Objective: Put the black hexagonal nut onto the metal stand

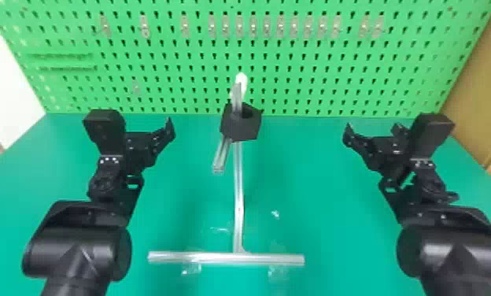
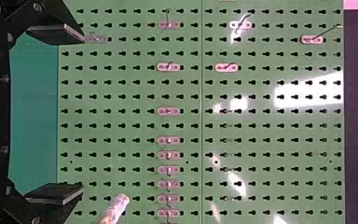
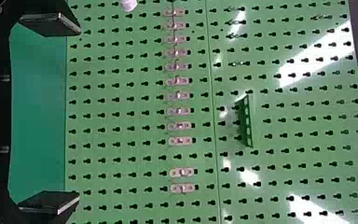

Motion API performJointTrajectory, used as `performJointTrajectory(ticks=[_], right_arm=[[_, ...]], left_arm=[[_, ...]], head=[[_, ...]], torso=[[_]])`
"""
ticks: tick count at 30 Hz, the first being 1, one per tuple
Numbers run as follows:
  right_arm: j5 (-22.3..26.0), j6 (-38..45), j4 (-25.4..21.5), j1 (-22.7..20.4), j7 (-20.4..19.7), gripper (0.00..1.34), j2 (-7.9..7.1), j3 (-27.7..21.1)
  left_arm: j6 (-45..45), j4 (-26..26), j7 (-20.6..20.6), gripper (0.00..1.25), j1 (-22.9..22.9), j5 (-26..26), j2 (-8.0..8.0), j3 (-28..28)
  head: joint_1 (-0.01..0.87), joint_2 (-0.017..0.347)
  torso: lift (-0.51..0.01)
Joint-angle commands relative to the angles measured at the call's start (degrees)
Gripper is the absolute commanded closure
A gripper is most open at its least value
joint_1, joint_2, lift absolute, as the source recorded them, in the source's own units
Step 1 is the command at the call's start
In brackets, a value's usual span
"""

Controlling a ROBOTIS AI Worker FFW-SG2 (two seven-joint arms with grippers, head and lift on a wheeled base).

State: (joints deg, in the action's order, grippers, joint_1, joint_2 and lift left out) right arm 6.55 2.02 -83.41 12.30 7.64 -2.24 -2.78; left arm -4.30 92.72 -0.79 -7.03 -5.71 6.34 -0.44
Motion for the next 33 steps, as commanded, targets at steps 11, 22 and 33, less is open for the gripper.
performJointTrajectory(ticks=[11, 22, 33], right_arm=[[-0.1, 0.4, 0.0, -0.3, 0.0, 0.07, 0.22, -0.1], [0.0, 0.8, 0.0, -0.3, 0.0, 0.07, 0.22, 0.2], [0.2, 0.9, 0.0, -0.3, 0.0, 0.07, 0.13, 0.3]], left_arm=[[-0.1, 0.0, 0.0, 0.16, 0.0, 0.2, -0.01, -0.3], [-0.2, 0.0, -0.1, 0.16, 0.2, -0.1, -0.01, -0.2], [-0.5, 0.0, -0.1, 0.16, 0.3, -0.3, -0.01, -0.1]], head=[[0.693, 0.081], [0.693, 0.081], [0.693, 0.081]], torso=[[-0.001], [-0.001], [-0.001]])
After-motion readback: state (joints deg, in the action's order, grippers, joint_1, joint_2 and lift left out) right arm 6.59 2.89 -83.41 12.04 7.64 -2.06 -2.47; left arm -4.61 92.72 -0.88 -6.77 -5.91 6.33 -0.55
